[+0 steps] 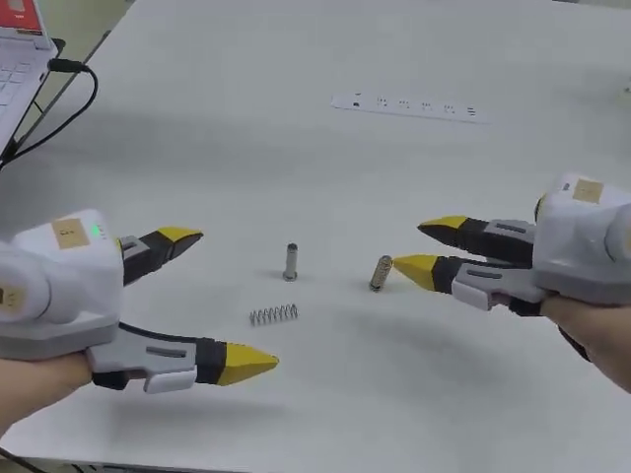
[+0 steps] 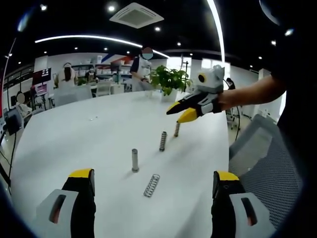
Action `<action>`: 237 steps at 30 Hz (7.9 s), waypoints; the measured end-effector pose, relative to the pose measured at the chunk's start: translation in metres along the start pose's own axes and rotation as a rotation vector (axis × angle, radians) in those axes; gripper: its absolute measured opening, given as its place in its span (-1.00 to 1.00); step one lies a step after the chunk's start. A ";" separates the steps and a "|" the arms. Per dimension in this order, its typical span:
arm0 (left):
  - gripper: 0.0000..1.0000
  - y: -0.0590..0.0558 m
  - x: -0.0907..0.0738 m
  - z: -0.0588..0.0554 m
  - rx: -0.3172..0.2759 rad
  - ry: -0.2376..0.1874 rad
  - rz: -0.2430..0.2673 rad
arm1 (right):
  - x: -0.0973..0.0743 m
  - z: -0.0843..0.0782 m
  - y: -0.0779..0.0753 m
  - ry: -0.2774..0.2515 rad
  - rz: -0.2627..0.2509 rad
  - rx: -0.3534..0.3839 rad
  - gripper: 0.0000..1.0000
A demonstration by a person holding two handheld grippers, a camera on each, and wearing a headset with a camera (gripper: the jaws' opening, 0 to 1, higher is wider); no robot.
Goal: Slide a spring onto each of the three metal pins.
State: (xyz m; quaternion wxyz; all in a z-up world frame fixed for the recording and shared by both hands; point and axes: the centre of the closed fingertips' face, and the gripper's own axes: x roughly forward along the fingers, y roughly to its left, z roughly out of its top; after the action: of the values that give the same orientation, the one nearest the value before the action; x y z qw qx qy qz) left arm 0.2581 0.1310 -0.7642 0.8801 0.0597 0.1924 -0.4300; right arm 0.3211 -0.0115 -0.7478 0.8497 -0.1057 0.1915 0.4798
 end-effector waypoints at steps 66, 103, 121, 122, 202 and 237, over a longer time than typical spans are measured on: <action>0.88 0.000 -0.009 -0.008 -0.029 -0.011 -0.015 | 0.114 -0.049 0.108 0.299 0.379 -0.309 -0.59; 0.56 -0.027 0.004 0.005 0.008 0.000 -0.113 | 0.059 -0.027 0.098 0.249 0.360 -0.325 -0.85; -0.19 -0.044 0.040 0.022 0.059 0.005 -0.249 | 0.034 -0.016 0.097 0.213 0.373 -0.354 -0.85; -0.23 -0.045 0.042 0.023 0.070 0.005 -0.253 | 0.034 -0.014 0.098 0.207 0.375 -0.352 -0.85; -0.95 -0.081 0.058 0.041 0.110 -0.037 -0.444 | -0.005 -0.009 0.088 0.092 0.401 -0.087 -0.84; -0.95 -0.085 0.054 0.039 0.120 -0.045 -0.456 | -0.012 0.006 0.097 0.004 0.451 0.056 -0.85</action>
State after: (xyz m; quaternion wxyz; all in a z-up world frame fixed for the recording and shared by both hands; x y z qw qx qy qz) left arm 0.2331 0.0283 -0.7444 0.7590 0.0572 0.1553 -0.6297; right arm 0.2340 0.0316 -0.7367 0.7231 -0.0376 0.2253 0.6519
